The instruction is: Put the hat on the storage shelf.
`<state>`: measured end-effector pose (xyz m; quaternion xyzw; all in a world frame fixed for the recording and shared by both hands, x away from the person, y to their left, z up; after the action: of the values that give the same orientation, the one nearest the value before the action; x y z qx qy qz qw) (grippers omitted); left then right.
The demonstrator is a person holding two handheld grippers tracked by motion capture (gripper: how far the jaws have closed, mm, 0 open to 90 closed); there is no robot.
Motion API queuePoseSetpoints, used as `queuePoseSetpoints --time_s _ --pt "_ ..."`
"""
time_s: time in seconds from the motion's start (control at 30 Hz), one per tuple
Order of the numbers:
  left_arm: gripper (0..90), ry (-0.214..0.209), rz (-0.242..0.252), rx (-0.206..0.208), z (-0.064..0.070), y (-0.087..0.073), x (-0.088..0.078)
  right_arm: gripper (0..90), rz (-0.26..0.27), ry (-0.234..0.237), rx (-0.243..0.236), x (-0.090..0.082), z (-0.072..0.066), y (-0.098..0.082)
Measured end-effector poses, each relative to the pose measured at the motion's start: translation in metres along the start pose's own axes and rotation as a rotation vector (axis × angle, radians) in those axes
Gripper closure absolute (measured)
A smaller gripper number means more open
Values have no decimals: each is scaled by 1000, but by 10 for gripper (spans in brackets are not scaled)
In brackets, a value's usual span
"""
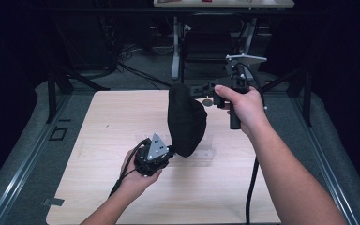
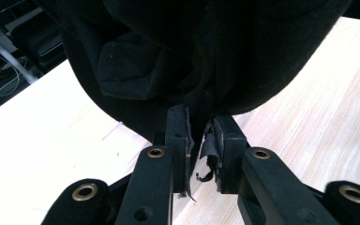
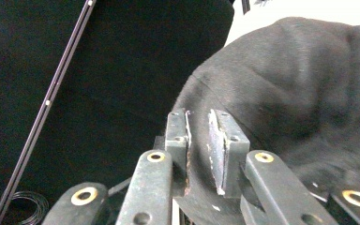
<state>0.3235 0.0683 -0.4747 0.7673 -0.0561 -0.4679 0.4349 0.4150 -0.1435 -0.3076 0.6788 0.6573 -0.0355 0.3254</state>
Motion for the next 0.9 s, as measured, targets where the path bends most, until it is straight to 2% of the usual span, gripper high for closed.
queuePoseSetpoints --time_s 0.23,0.33,0.43,0.6,0.77,0.9 --pt "819 13 3 -17 -6 -5 -2 771 3 -12 -3 -9 3 -5" --pt "835 28 -8 -11 -9 -7 -3 771 5 -19 -1 -12 6 -7" --pt "845 31 -6 -35 -14 -12 -3 771 8 -23 5 -17 10 -8" --pt "837 33 -17 -49 -19 -20 -3 772 22 -30 14 -24 16 -10" --pt "818 45 -53 -64 -23 -33 5 771 28 -32 19 -29 19 -13" --pt "813 45 -38 -94 -25 -41 5 771 21 -38 21 -30 22 -15"
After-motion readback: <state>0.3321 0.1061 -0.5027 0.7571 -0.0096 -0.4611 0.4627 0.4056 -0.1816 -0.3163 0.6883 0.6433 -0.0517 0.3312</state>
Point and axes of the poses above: each handheld gripper's, and its own axes: x roughly forward along the jaws, y roughly out of its top, z roughly to its right, the point moved 3 cm from there along x, roughly forward along the jaws, and after that the axes turned 9 degrees about -z, right-handed, at the moved point
